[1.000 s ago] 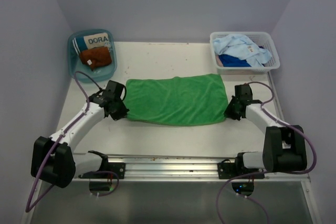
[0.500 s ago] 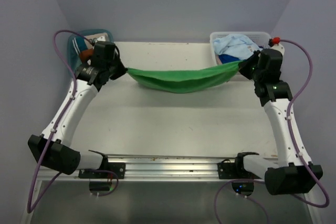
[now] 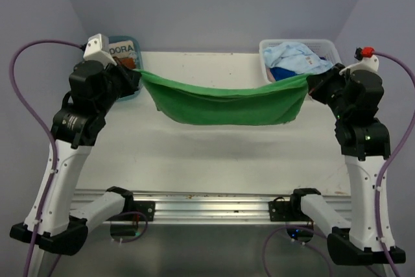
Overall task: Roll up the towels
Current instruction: Flatten the towel
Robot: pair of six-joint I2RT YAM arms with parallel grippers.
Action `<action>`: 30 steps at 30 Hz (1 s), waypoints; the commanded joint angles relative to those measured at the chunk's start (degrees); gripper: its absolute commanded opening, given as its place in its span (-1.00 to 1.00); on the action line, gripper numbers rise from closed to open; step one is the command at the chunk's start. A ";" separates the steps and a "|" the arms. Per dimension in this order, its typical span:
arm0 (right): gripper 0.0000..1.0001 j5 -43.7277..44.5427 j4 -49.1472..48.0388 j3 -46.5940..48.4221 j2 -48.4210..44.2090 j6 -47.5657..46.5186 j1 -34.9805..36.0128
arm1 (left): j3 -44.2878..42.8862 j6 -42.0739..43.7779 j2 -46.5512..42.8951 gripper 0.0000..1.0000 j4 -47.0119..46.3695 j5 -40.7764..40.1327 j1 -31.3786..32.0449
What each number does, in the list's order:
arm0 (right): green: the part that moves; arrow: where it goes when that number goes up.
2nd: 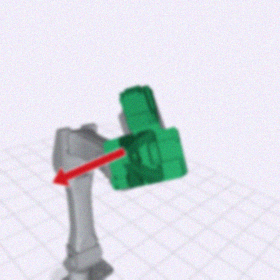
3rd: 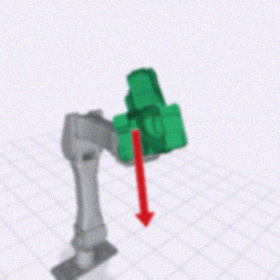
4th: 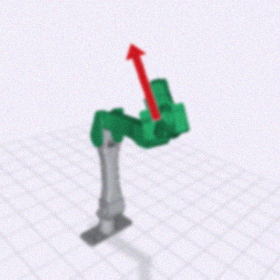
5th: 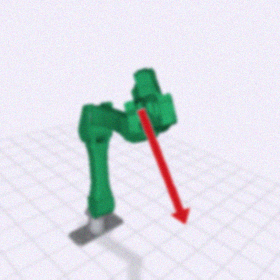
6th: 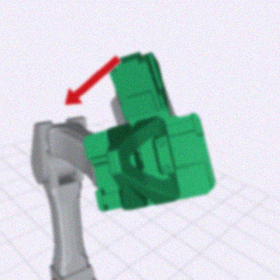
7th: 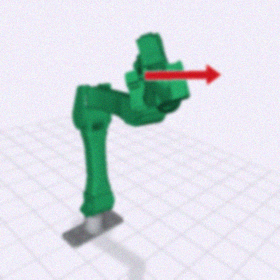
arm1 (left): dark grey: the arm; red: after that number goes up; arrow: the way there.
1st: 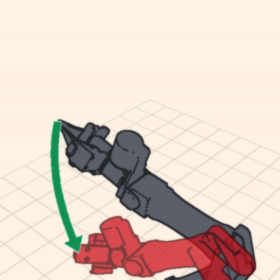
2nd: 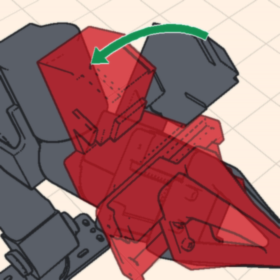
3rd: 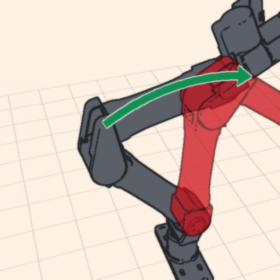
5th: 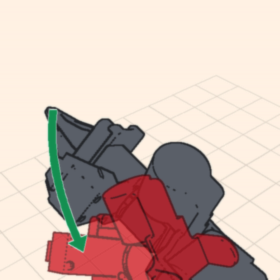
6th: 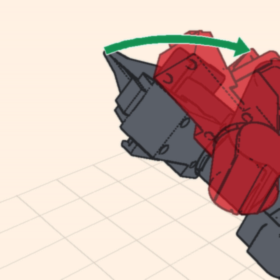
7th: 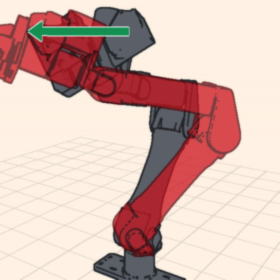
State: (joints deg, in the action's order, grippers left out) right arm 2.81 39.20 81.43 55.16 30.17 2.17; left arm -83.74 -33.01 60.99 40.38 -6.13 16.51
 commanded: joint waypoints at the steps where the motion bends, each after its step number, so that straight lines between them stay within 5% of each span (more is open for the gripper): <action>1: -1.00 -2.46 5.09 1.11 -4.08 -3.01 -0.24 | -0.45 5.42 -4.21 -1.00 -2.95 -0.37 -0.52; 18: -1.00 0.35 19.33 8.49 -19.99 -5.48 -0.24 | -3.27 7.17 -23.27 -1.00 4.01 -0.47 -0.43; 26: -1.00 -0.43 18.99 -4.85 -24.31 -2.67 -0.15 | 4.45 6.39 -25.22 -1.00 4.71 -2.65 -0.43; 30: -1.00 0.53 13.81 -15.32 -21.33 -0.82 -0.15 | 18.92 4.19 -22.25 -1.00 -0.03 -6.25 -0.43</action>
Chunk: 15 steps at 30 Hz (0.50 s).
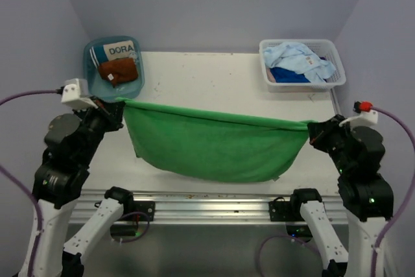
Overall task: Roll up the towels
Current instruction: Flatten the towel
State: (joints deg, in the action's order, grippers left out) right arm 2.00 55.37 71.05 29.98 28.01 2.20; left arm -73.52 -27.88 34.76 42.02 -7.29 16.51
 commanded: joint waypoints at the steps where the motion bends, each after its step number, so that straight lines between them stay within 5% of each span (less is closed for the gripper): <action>1: -1.00 1.60 -6.20 -8.69 4.99 1.61 -0.26 | 10.57 -1.73 5.48 -1.00 -4.03 -5.80 -0.43; 7: -1.00 5.99 -22.92 -17.25 24.45 2.49 -0.26 | 11.65 -4.73 28.75 -1.00 -8.52 -8.88 -0.52; 15: -1.00 6.97 -31.99 -11.91 48.32 1.78 -0.26 | 4.53 -5.17 51.00 -1.00 -12.31 -2.57 -5.60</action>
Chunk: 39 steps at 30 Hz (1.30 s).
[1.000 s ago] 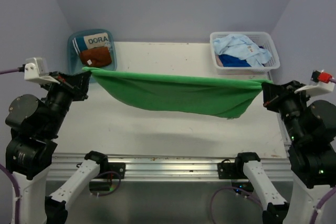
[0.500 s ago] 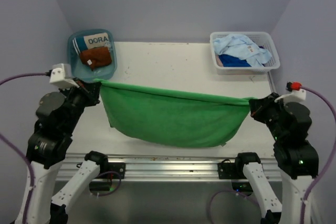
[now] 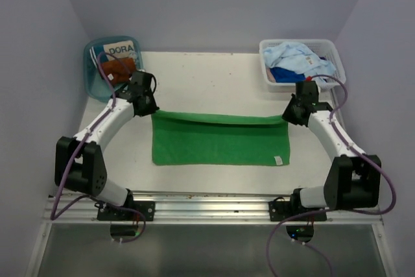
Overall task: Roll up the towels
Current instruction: Flatten the towel, then fold the towel
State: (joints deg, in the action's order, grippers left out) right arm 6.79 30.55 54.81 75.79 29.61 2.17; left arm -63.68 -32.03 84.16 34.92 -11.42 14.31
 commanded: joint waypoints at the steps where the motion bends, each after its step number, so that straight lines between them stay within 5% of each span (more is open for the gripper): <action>1: -1.00 2.00 -7.25 5.39 4.00 0.19 -0.24 | -5.84 -1.02 2.93 -1.00 -5.12 2.45 -4.28; 8: -1.00 0.95 -3.48 8.04 5.52 -0.77 -0.24 | -6.99 0.39 3.57 -1.00 -2.05 6.85 -7.36; 26: -1.00 -1.96 12.96 -17.09 -23.49 9.41 -0.15 | 21.66 -3.64 -16.13 -1.00 3.93 16.96 -7.27; 39: -1.00 -3.27 14.10 -22.20 -25.95 10.56 -0.24 | 24.57 -4.97 -16.04 -1.00 3.49 14.85 -7.27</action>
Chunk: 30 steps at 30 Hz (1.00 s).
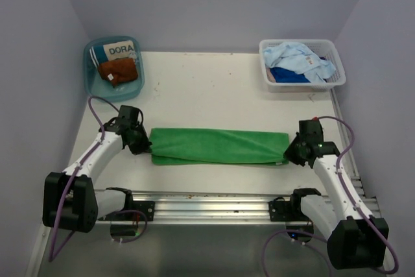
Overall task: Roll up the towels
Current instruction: Fold the towel
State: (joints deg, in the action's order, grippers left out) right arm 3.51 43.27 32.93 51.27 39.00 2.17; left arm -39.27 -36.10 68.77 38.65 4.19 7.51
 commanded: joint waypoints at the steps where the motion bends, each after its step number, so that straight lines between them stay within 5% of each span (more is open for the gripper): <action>1: -1.00 -0.08 1.56 -0.41 -1.61 1.42 -0.24 | 0.07 -0.99 -0.92 -1.00 -0.07 -0.32 -0.56; 28: -1.00 3.61 -0.55 0.29 2.44 3.36 -0.24 | 2.00 -0.03 -2.94 -1.00 4.85 5.48 -0.39; 30: -0.67 4.13 -0.03 0.47 1.91 3.19 -0.24 | 0.95 0.50 -2.77 -0.75 5.03 5.66 -0.39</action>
State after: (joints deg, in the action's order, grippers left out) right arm 5.13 43.83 32.53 53.63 41.69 2.17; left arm -37.28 -36.25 65.82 43.31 8.38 7.51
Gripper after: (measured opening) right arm 0.112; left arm 0.080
